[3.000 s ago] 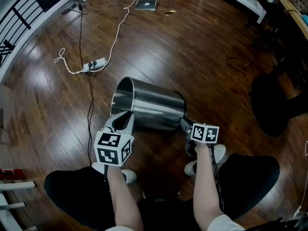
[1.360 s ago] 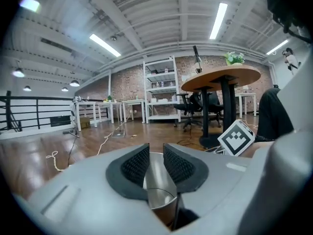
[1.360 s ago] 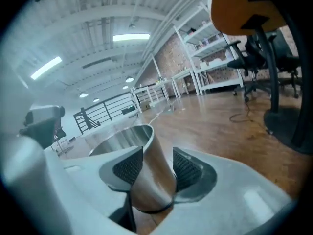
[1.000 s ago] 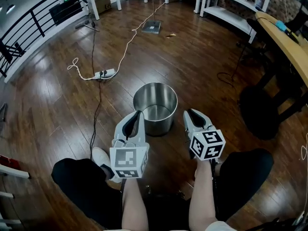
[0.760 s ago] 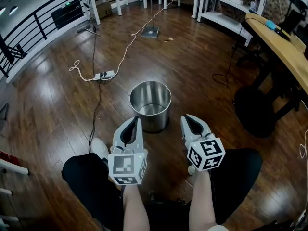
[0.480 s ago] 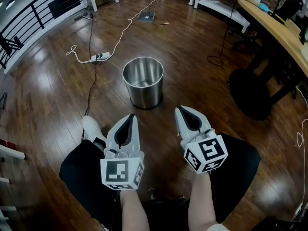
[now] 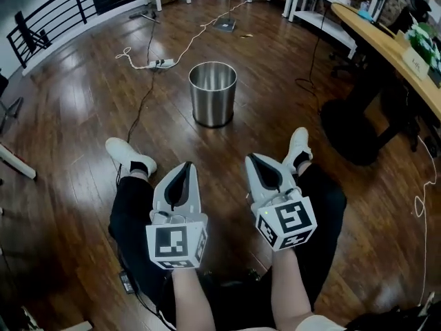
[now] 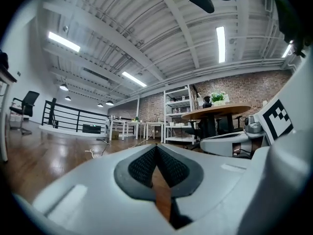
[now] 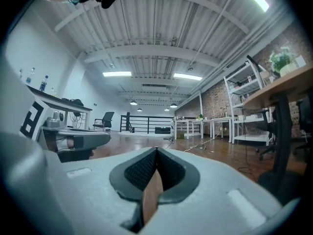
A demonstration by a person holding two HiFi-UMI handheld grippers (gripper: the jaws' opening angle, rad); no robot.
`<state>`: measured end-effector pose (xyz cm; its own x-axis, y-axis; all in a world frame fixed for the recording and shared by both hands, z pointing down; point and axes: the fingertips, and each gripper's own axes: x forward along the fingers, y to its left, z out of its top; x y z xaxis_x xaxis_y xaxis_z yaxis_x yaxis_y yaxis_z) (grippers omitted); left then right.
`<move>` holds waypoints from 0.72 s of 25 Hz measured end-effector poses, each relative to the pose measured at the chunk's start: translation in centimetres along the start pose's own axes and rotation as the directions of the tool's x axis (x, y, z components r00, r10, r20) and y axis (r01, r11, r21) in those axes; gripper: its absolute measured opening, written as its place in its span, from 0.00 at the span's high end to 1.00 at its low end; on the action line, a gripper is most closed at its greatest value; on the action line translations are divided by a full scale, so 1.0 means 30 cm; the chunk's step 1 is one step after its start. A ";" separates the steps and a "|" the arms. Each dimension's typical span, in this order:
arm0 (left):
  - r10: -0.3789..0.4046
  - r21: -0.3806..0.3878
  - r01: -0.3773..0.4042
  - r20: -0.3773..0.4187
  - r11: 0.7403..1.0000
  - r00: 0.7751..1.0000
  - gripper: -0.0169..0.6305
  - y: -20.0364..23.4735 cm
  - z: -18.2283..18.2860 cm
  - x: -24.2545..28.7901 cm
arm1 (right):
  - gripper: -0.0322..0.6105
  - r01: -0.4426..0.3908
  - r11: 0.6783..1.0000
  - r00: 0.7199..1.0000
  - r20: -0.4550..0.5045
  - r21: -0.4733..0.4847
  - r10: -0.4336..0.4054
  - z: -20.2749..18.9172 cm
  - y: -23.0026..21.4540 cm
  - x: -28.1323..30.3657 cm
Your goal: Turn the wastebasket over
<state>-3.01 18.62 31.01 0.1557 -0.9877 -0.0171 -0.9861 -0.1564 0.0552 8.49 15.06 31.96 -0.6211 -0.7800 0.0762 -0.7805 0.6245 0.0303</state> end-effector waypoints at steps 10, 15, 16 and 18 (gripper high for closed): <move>0.117 0.011 -0.117 0.008 0.993 0.993 0.95 -0.266 -0.052 -0.327 | 0.96 -0.053 0.998 0.998 0.019 0.029 0.052 -0.069 0.001 -0.349; 0.141 0.047 -0.141 0.001 0.989 0.990 0.95 -0.416 -0.091 -0.362 | 0.96 -0.078 0.996 0.997 0.032 0.038 0.077 -0.100 -0.058 -0.488; 0.149 0.042 -0.149 -0.002 0.988 0.989 0.95 -0.440 -0.096 -0.368 | 0.96 -0.082 0.996 0.996 0.034 0.041 0.081 -0.105 -0.071 -0.513; 0.167 0.023 -0.167 0.000 0.986 0.986 0.95 -0.480 -0.101 -0.386 | 0.96 -0.088 0.995 0.996 0.038 0.047 0.086 -0.111 -0.094 -0.562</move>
<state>9.57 32.27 33.44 -0.0110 -0.9999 -0.0073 -0.9994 0.0107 0.0339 21.39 26.59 33.92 -0.6884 -0.7242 0.0407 -0.7252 0.6881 -0.0234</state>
